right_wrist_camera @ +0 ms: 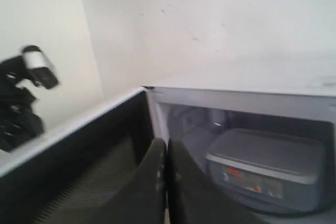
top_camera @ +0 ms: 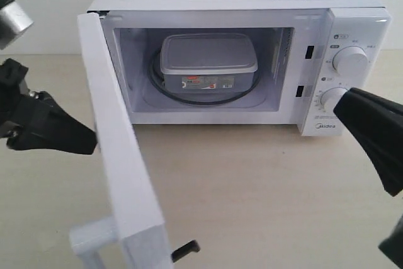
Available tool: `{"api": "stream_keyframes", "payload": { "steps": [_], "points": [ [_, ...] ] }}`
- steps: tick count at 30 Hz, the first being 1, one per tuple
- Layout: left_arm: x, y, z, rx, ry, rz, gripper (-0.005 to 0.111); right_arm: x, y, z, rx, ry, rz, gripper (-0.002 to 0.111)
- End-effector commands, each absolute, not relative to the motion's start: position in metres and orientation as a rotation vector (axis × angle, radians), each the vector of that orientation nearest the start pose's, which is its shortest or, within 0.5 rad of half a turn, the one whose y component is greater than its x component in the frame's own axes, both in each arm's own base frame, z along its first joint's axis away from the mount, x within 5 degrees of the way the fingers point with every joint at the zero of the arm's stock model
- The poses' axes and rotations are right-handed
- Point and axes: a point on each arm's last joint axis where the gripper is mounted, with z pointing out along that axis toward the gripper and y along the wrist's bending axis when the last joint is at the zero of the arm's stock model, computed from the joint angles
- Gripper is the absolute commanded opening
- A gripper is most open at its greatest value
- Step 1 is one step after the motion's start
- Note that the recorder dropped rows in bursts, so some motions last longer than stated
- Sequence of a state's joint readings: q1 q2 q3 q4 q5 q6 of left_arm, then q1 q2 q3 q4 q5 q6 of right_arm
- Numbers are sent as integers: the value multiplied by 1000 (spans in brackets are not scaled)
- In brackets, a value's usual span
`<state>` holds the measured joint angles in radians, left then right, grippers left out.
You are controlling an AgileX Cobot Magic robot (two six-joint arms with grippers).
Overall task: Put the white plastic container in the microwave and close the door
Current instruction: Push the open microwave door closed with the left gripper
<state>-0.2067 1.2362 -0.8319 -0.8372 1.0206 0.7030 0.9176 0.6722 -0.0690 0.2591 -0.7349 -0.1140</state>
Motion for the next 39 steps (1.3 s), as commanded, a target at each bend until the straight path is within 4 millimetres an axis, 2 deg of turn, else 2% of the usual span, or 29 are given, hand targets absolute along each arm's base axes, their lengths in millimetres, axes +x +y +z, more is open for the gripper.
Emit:
{"api": "stream_keyframes", "payload": {
  "steps": [1,8,12,17,23,27,36,39],
  "points": [
    [214,-117,275,656,2416,-972,4,72,95,252,-537,1205,868,0],
    [225,-136,268,663,2318,-986,4,68,98,253,-553,1194,944,0],
    [230,-138,269,636,2297,-953,4,68,98,251,-546,1232,961,0],
    [235,-138,282,619,2240,-920,4,71,101,240,-577,1377,946,0],
    [236,-128,305,526,2116,-793,4,71,107,258,-628,1311,933,0],
    [229,-121,321,515,2039,-725,4,77,113,268,-682,1375,877,0],
    [200,-108,353,556,1894,-653,4,93,136,264,-769,1485,822,0],
    [188,-103,358,541,1858,-636,4,97,146,261,-785,1460,859,0]
  ]
}}
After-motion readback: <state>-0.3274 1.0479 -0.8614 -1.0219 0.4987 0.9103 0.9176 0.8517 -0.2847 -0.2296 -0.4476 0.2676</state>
